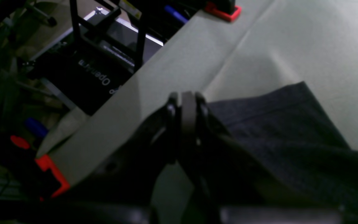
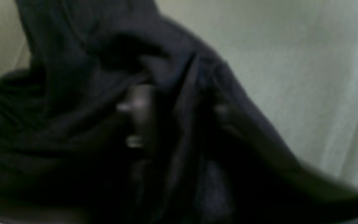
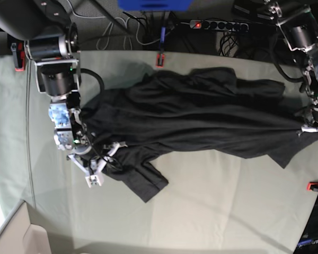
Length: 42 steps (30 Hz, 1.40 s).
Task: Layout the t-shirt on the table in an organized manner, then fold the t-shirt properly
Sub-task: 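Grasp the shirt hem with both grippers and drag it flat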
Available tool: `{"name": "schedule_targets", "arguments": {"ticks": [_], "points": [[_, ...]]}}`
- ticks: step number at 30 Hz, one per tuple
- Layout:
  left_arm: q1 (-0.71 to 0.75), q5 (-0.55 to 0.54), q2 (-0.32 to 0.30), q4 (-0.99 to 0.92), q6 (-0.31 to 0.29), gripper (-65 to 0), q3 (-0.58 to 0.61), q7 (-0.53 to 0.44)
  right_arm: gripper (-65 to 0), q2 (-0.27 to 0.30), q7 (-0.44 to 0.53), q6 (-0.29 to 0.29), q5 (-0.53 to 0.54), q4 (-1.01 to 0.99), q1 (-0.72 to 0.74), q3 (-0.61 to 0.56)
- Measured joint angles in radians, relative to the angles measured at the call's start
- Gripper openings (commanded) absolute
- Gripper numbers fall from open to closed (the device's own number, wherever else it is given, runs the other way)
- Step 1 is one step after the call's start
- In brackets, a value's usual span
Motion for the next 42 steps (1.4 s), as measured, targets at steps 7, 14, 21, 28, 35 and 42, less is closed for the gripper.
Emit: {"name": "schedule_targets", "arguments": {"ticks": [7, 14, 21, 28, 35, 42], "points": [[-0.037, -0.003, 0.008, 0.017, 0.005, -64.8, 0.004, 0.014, -65.0, 0.024, -0.013, 0.0, 0.002, 0.101, 0.018, 0.039], [-0.203, -0.005, 0.017, 0.085, -0.003, -64.8, 0.08, -0.005, -65.0, 0.062, -0.016, 0.0, 0.003, 0.196, 0.122, 0.163], [-0.406, -0.003, 0.028, 0.024, 0.006, -64.8, 0.271, -0.013, -65.0, 0.095, -0.007, 0.0, -0.002, 0.107, 0.287, 0.166], [-0.602, 0.003, 0.074, -0.272, 0.006, -64.6, 0.31, -0.007, -65.0, 0.112, 0.095, 0.0, 0.003, -0.19, 0.456, 0.164], [-0.76, 0.004, 0.058, -0.563, 0.007, -64.0, 0.307, -0.014, -58.0, 0.109, 0.151, 0.0, -0.001, -0.295, 0.477, 0.163], [-0.769, 0.008, 0.056, -0.654, 0.009, -34.8, 0.308, 0.001, -32.7, 0.118, 0.164, 0.0, -0.001, -0.284, 0.433, 0.164]]}}
